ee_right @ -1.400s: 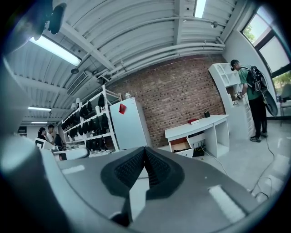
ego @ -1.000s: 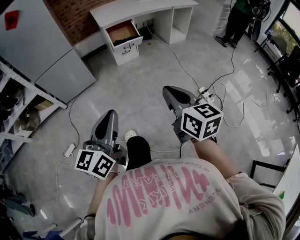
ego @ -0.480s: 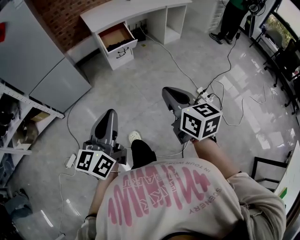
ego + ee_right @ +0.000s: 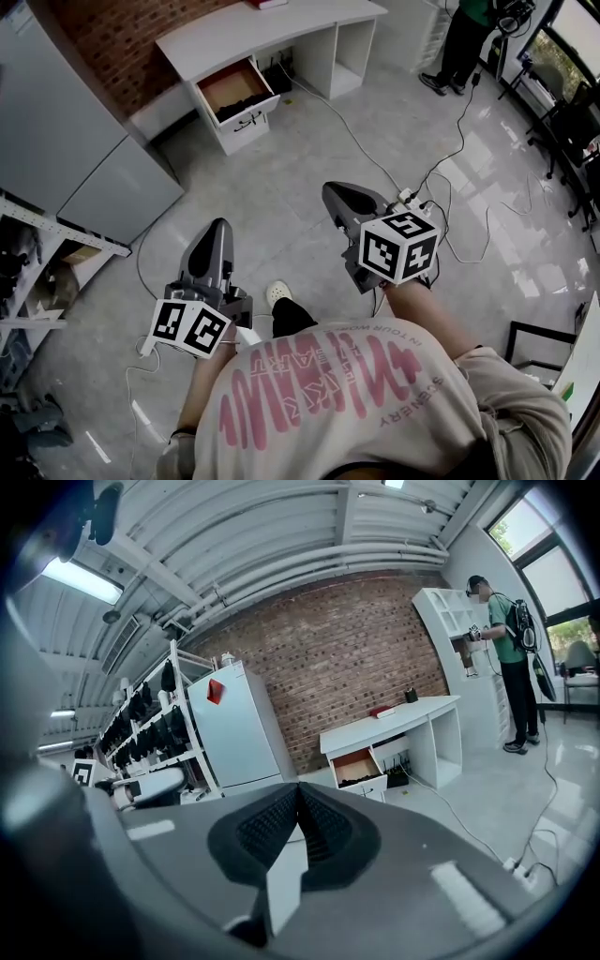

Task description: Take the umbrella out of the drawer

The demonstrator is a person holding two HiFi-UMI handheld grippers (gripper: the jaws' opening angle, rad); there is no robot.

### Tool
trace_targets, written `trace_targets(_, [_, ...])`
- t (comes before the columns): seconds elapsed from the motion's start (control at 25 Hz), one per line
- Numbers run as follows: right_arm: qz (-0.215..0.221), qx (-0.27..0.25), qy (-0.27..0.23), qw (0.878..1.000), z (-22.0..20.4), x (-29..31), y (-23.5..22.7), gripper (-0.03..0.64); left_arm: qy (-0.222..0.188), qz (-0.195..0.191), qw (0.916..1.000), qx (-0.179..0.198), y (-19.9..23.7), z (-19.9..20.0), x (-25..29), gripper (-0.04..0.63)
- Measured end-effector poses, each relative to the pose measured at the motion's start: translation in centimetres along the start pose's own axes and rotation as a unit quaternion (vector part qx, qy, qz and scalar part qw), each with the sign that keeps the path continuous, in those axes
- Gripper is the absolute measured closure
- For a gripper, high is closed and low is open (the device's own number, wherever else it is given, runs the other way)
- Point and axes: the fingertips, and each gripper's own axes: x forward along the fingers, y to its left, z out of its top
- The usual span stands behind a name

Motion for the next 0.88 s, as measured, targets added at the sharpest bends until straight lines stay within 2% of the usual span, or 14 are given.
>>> trace_targets(0.48, [-0.012,0.025,-0.012,1.0,3.6,9.3,-1.7,0.604,0.01,-0.021,0.9996,0.013,7.3,4.2,6.9,0.591])
trace_targets(0.88, [-0.012,0.036,-0.013,0.999,6.0,15.6,-2.2,0.604,0.011,-0.028,0.9994,0.016,12.4,6.9,10.5,0.591])
